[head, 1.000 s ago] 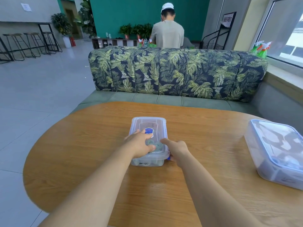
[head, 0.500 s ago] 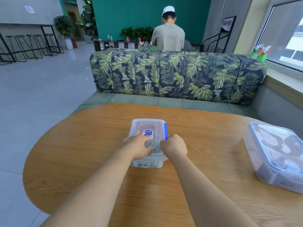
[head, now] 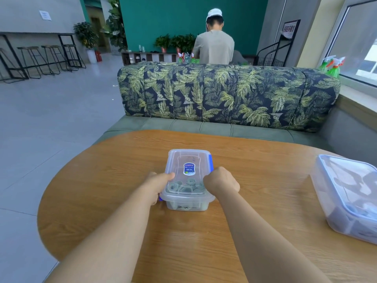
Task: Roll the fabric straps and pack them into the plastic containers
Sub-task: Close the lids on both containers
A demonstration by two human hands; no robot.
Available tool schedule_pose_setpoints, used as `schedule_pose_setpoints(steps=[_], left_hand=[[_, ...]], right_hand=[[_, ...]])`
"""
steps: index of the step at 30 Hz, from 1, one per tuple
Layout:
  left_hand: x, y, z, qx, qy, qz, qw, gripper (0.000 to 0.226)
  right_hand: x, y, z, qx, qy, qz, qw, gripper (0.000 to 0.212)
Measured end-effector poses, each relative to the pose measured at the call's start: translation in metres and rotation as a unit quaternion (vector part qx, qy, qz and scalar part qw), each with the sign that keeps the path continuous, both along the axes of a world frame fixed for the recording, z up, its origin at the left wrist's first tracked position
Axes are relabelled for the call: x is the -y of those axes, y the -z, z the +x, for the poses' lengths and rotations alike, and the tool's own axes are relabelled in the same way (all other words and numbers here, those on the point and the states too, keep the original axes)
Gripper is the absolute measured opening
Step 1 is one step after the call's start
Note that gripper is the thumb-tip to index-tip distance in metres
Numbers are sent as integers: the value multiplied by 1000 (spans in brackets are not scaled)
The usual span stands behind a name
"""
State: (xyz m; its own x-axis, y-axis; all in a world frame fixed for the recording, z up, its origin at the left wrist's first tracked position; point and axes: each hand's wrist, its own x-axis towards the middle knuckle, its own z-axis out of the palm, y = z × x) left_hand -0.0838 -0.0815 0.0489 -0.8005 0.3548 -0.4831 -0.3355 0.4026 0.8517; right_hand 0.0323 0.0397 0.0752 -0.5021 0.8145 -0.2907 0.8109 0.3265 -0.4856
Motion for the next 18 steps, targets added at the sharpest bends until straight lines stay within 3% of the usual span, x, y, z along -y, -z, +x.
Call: schedule_pose_setpoints(steps=[3,6,11,18], left_hand=[[-2,-2,-5,54,-12,-2,998,41],[-5,-1,-10,47,-13,7,999,55],[-12,-3,-14,-83,-19,-64,994,25],[-17,0,-10,-169,7,-135,976,17]], right_hand=[[0,0,0,0,1,-1,1000,13],[0,-2,0,2,1,1,1000,11],[3,-1,1,9,0,10,1000,9],[4,-2,0,12,6,9,1000,9]])
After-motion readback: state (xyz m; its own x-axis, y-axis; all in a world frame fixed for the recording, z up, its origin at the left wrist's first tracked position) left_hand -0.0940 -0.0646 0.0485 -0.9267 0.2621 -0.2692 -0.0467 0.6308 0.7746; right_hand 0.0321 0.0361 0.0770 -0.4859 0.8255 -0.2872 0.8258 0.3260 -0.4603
